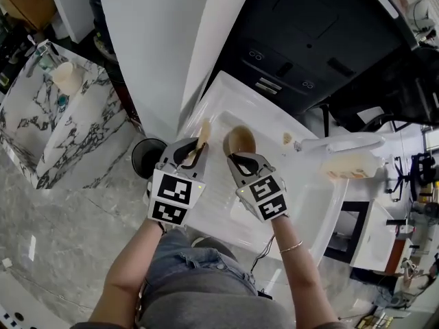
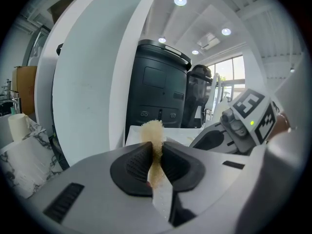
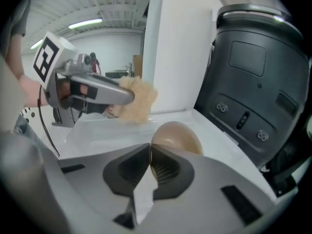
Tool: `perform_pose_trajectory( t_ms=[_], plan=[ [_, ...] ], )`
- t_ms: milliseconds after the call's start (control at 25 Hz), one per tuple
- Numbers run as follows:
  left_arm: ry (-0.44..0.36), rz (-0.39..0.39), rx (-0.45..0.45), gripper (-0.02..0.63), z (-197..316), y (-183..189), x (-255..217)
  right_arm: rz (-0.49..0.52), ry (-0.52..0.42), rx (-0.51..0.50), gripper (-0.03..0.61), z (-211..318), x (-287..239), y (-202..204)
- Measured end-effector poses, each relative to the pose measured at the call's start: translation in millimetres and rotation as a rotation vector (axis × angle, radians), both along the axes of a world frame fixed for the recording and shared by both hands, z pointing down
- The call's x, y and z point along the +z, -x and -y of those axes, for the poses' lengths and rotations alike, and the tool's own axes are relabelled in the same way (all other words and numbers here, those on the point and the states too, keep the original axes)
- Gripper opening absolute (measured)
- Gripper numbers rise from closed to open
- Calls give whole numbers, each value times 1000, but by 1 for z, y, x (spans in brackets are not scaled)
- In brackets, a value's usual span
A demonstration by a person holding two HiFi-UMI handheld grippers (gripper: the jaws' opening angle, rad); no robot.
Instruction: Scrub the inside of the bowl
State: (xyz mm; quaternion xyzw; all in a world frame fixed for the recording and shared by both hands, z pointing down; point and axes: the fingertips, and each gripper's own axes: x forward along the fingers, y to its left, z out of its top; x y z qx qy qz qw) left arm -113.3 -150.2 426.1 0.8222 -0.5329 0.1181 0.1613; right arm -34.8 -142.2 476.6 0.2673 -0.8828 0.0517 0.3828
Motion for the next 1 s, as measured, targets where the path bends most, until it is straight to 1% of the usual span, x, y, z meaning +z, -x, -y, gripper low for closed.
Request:
perform_pose_trajectory(
  t_ms=[240, 440, 600, 760, 880, 1000],
  plan=[
    [-28, 16, 40, 46, 1, -12, -11, 314, 94, 77, 24, -10, -35, -10],
    [-38, 15, 73, 46, 1, -26, -20, 501, 157, 139, 24, -19, -53, -32],
    [-49, 41, 111, 46, 1, -42, -26, 657, 192, 193, 25, -21, -64, -55],
    [-57, 72, 146, 46, 0, -60, -29, 852, 238, 255, 25, -24, -76, -82],
    [-64, 81, 167, 46, 0, -75, -31, 994, 275, 299, 25, -27, -82, -105],
    [-68, 86, 186, 46, -1, -93, -34, 1113, 310, 342, 23, -29, -87, -128]
  ],
)
